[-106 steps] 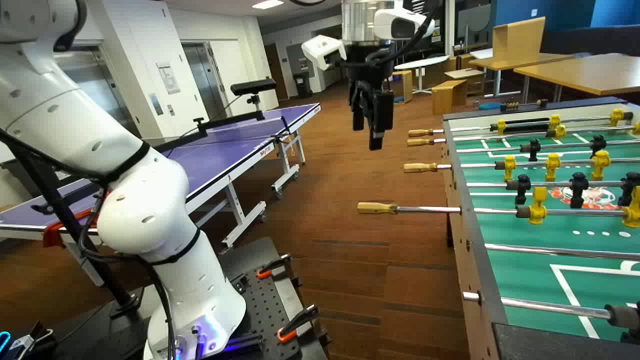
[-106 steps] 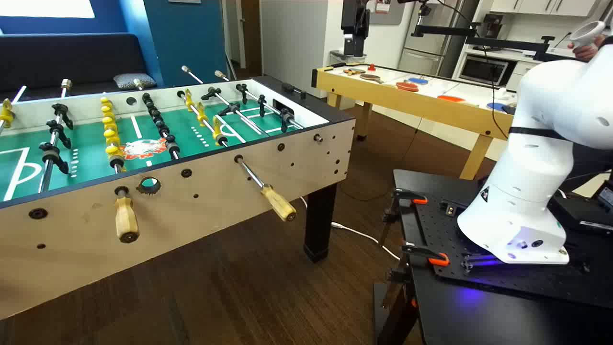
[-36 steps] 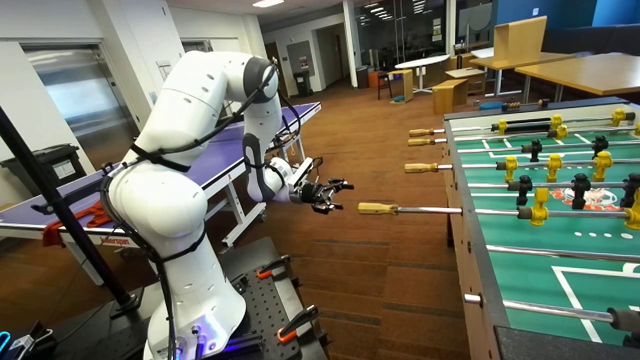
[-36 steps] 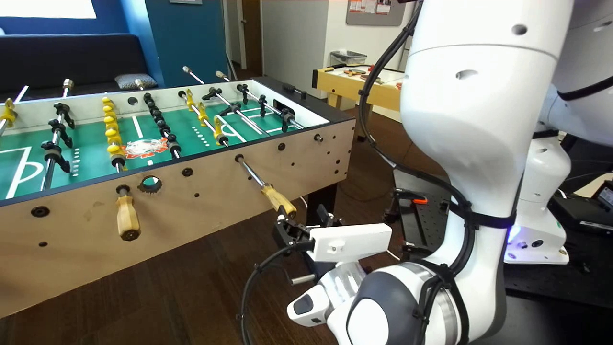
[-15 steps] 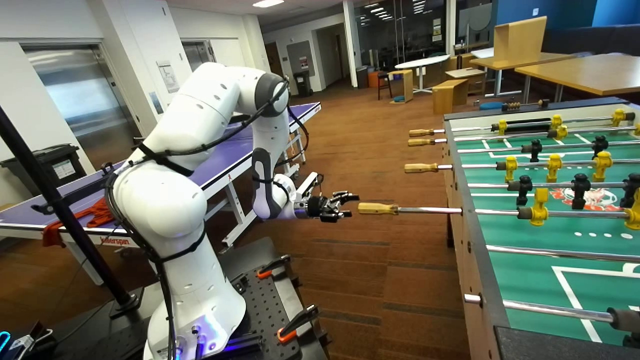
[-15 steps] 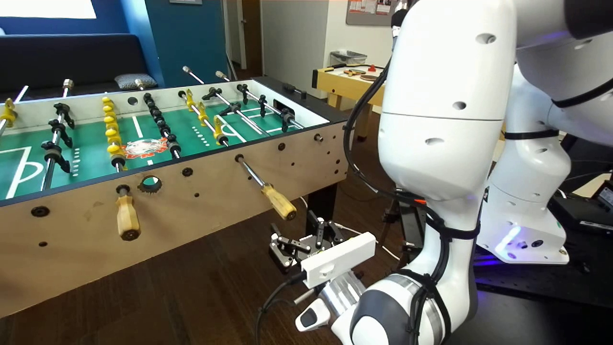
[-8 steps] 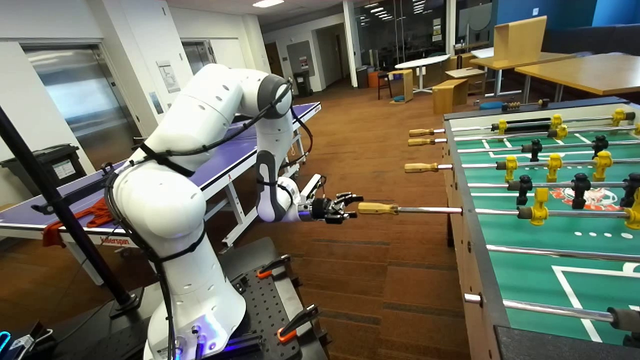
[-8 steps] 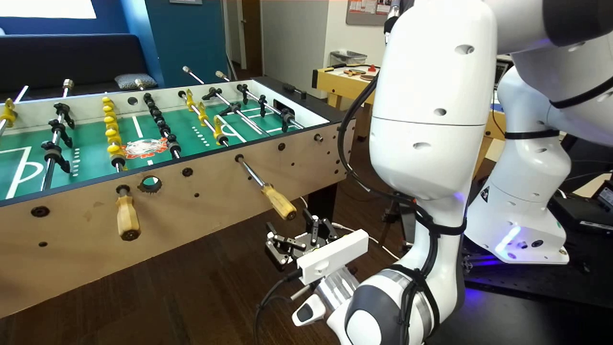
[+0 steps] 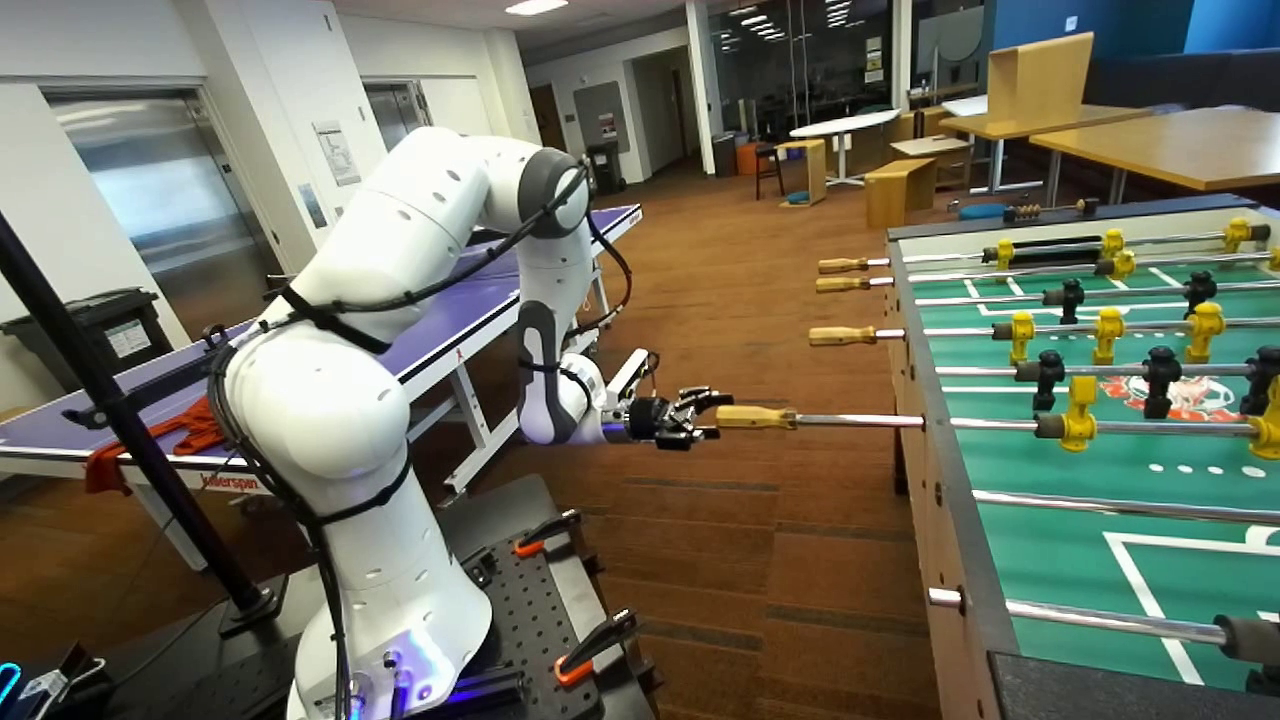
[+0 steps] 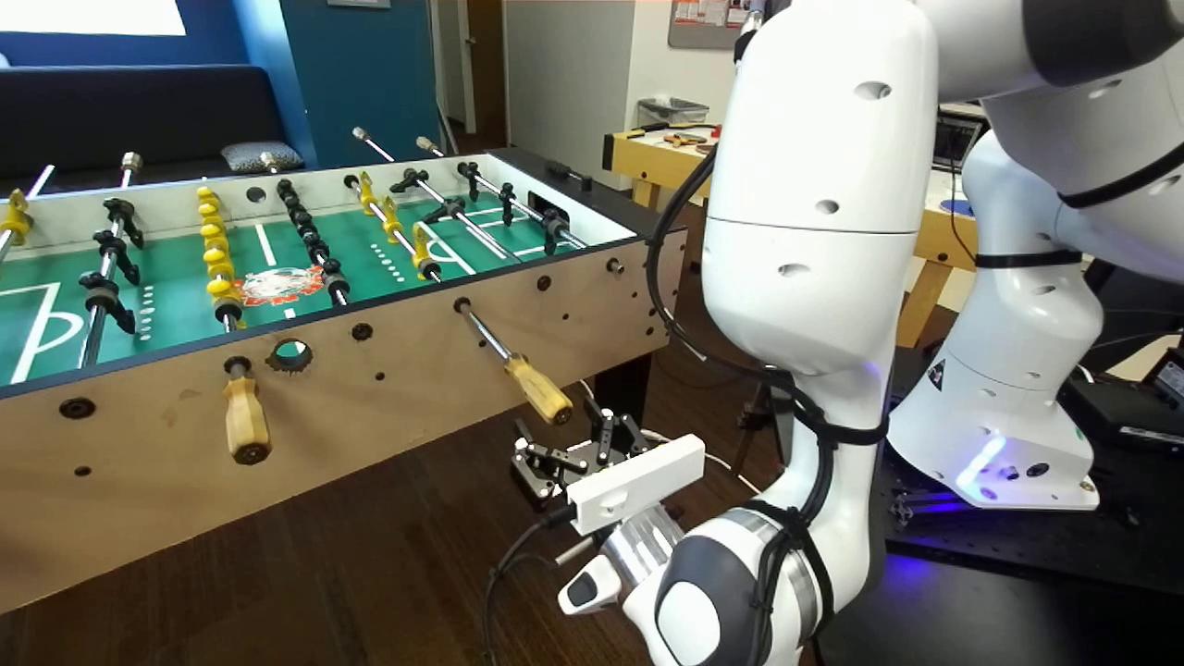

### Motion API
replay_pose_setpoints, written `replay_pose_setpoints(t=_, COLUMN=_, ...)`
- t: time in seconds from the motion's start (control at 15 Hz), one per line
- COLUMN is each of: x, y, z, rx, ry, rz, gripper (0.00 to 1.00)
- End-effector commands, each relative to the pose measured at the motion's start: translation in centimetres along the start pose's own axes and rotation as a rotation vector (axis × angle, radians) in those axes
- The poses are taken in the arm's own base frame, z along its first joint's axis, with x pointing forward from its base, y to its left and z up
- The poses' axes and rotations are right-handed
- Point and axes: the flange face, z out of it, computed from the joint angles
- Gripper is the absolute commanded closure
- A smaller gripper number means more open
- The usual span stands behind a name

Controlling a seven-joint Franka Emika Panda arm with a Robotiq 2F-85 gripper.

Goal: Turn the right rod clockwise

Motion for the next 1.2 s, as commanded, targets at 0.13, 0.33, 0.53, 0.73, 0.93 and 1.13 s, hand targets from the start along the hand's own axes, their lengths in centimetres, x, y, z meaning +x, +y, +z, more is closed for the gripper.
replay_pose_setpoints(t=0.13, x=-0.7, y=0.4, z=0.7, rx=0.006, ry=0.027, rz=0.008, gripper=0.0)
replay_pose_setpoints(t=0.33, x=-0.9, y=0.4, z=0.9, rx=0.015, ry=0.047, rz=0.018, gripper=0.0)
replay_pose_setpoints(t=0.53, x=-1.4, y=0.5, z=0.9, rx=0.017, ry=0.072, rz=0.031, gripper=0.0)
replay_pose_setpoints(t=0.73, x=-2.3, y=1.0, z=0.6, rx=0.016, ry=0.094, rz=0.048, gripper=0.0)
replay_pose_setpoints(t=0.93, x=-3.1, y=1.5, z=0.5, rx=0.015, ry=0.105, rz=0.056, gripper=0.0)
replay_pose_setpoints(t=1.13, x=-3.2, y=1.6, z=0.8, rx=0.02, ry=0.125, rz=0.049, gripper=0.0)
